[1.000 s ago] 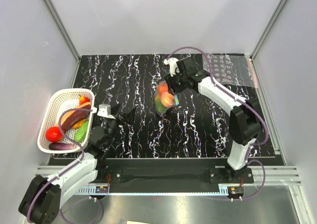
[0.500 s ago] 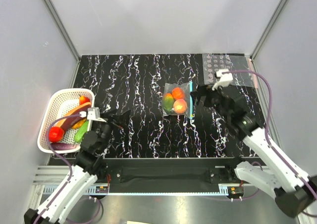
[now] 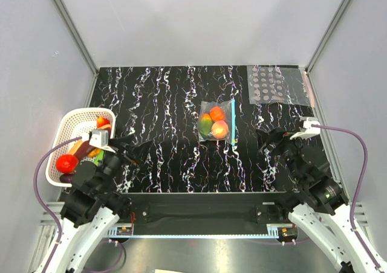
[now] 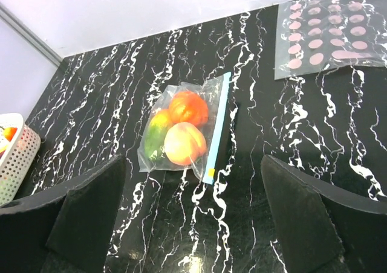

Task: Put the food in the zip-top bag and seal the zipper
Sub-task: Reset both arms

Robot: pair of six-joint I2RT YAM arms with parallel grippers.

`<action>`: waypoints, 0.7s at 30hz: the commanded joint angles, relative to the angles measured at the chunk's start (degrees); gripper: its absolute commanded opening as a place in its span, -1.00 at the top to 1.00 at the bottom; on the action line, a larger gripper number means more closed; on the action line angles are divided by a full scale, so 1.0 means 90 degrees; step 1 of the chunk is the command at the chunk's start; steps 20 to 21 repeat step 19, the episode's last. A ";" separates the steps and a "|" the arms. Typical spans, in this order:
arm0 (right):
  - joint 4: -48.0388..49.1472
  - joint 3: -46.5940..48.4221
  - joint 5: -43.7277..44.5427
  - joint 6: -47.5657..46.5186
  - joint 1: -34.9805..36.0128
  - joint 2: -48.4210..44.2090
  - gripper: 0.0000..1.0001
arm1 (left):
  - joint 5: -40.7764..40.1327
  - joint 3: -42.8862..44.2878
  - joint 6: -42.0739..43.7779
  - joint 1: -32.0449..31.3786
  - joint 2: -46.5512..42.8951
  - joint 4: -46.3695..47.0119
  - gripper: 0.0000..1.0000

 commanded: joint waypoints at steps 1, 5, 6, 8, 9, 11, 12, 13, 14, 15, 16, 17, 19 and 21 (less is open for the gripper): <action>-0.0341 0.0005 0.0288 0.0242 -0.0005 -0.0069 -0.99 | 0.0564 0.0814 0.1058 -0.0010 0.0456 -0.1100 -0.98; -0.0469 0.0073 0.0170 0.0262 -0.0005 -0.0157 -0.99 | 0.0516 0.0964 0.1550 -0.0010 0.0604 -0.1414 -0.98; -0.0479 0.0054 0.0180 0.0243 -0.0015 -0.0186 -0.99 | 0.0477 0.0906 0.1570 -0.0010 0.0555 -0.1394 -0.98; -0.0489 0.0054 0.0229 0.0242 -0.0005 -0.0264 -0.99 | 0.0573 0.0652 0.1599 -0.0010 0.0351 -0.1229 -0.98; -0.0489 0.0054 0.0239 0.0242 0.0004 -0.0284 -1.00 | 0.0613 0.0583 0.1628 0.0000 0.0282 -0.1199 -0.98; -0.0489 0.0054 0.0307 0.0242 -0.0005 -0.0313 -0.99 | 0.0584 0.0544 0.1658 0.0000 0.0126 -0.1208 -0.98; -0.0508 0.0063 0.0336 0.0242 -0.0005 -0.0303 -0.99 | 0.0545 0.0524 0.1658 -0.0010 0.0086 -0.1209 -0.98; -0.0489 0.0073 0.0336 0.0233 -0.0005 -0.0294 -1.00 | 0.0526 0.0485 0.1667 -0.0010 0.0047 -0.1218 -0.98; -0.0518 0.0073 0.0336 0.0233 -0.0005 -0.0274 -0.99 | 0.0516 0.0475 0.1687 0.0000 0.0018 -0.1228 -0.98; -0.0528 0.0073 0.0336 0.0233 -0.0005 -0.0245 -1.00 | 0.0525 0.0475 0.1687 0.0000 -0.0002 -0.1228 -0.98; -0.0499 0.0063 0.0336 0.0233 -0.0005 -0.0225 -0.99 | 0.0535 0.0475 0.1687 -0.0010 -0.0012 -0.1238 -0.98; -0.0489 0.0054 0.0327 0.0242 0.0004 -0.0206 -1.00 | 0.0545 0.0485 0.1697 0.0000 0.0008 -0.1248 -0.98; -0.0479 0.0044 0.0278 0.0262 -0.0015 -0.0206 -0.99 | 0.0535 0.0475 0.1687 0.0000 -0.0002 -0.1257 -0.98; -0.0479 0.0044 0.0278 0.0262 -0.0015 -0.0206 -0.99 | 0.0535 0.0475 0.1687 0.0000 -0.0002 -0.1257 -0.98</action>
